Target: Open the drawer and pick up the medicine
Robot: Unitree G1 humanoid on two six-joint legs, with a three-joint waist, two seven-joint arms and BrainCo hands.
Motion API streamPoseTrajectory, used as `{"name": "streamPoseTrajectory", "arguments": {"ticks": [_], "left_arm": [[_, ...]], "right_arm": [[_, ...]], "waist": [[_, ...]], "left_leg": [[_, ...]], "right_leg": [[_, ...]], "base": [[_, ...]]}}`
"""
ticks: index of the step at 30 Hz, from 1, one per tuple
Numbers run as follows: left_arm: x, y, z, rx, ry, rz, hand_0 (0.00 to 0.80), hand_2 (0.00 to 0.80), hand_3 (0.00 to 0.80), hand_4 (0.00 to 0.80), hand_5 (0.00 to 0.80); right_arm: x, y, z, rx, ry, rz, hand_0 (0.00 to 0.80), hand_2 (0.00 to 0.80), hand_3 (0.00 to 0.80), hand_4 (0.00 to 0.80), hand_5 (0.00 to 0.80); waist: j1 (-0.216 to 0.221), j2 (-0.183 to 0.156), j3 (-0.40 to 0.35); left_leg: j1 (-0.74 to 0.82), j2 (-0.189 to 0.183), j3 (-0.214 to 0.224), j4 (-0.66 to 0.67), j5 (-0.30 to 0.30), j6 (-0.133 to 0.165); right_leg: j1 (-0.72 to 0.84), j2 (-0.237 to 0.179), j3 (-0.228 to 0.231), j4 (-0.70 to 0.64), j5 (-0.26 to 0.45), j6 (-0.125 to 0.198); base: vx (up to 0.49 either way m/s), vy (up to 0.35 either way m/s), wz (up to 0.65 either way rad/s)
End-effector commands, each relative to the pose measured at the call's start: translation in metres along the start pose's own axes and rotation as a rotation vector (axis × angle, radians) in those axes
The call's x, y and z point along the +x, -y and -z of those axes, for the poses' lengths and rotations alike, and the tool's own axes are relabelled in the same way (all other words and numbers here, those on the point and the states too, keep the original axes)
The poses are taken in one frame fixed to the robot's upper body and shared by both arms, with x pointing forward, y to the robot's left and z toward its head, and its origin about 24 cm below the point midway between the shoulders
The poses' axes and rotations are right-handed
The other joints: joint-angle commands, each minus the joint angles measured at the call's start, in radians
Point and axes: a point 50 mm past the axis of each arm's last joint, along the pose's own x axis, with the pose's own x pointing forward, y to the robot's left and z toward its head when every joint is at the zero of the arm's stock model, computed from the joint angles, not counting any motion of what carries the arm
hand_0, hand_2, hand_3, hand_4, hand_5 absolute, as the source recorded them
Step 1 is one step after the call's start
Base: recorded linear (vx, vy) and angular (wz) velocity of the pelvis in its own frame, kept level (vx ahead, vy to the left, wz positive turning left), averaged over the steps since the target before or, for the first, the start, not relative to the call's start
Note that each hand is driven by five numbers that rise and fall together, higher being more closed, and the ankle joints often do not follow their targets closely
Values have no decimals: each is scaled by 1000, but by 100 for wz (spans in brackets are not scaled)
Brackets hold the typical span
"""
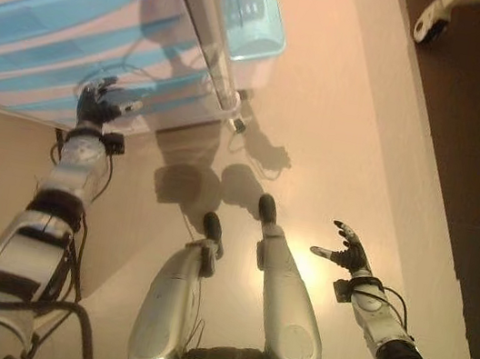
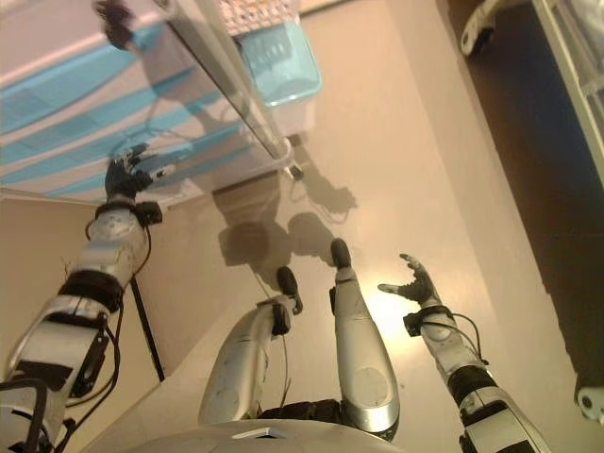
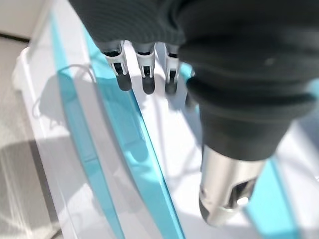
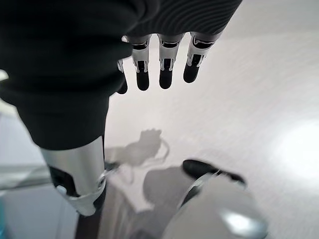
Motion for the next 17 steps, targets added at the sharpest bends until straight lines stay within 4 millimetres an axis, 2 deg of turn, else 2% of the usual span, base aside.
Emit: {"name": "streamPoseTrajectory", "arguments": {"ticks": [1,4,9,10,13,14,17], "left_arm": [[-44,-7,64,-29,-153,135,0,0,0,0,0],[-79,-11,111,-14,-351,202,0,0,0,0,0],[-146,-19,173,-123,-631,124,0,0,0,0,0],[-154,-20,179,-131,-664,121,0,0,0,0,0],[-196,-23,203,-165,-813,105,0,0,0,0,0],[-198,-22,204,-161,-818,110,0,0,0,0,0],[-227,-18,218,-130,-937,201,0,0,0,0,0]], "right_arm": [[-29,-13,48,94,-182,-98,0,0,0,0,0],[-44,-19,73,97,-297,-166,0,0,0,0,0],[-72,-33,108,120,-478,-200,0,0,0,0,0],[-75,-35,111,123,-501,-198,0,0,0,0,0],[-88,-46,124,137,-577,-199,0,0,0,0,0],[-88,-46,124,138,-580,-198,0,0,0,0,0],[-90,-54,126,155,-607,-199,0,0,0,0,0]], "waist": [[45,-8,-185],[68,0,-267],[103,3,-374],[108,2,-383],[135,-4,-415],[136,-5,-416],[153,-14,-430]], "left_leg": [[68,-88,-39,-26,-69,14],[164,-78,-71,-119,-42,-2],[268,-60,-110,-214,-16,-18],[277,-58,-115,-224,-13,-20],[313,-54,-139,-266,-5,-25],[315,-54,-141,-268,-4,-25],[336,-52,-156,-291,5,-28]], "right_leg": [[153,-18,-53,-69,-93,32],[260,-9,-84,-127,-104,20],[364,6,-131,-183,-116,3],[375,8,-138,-190,-117,1],[425,15,-165,-228,-118,-2],[429,15,-167,-231,-118,-3],[457,20,-187,-254,-114,-4]], "base": [[183,-149,27],[185,-132,35],[131,-108,36],[49,-100,36],[0,-97,35],[-20,-82,37],[-28,-70,26]]}}
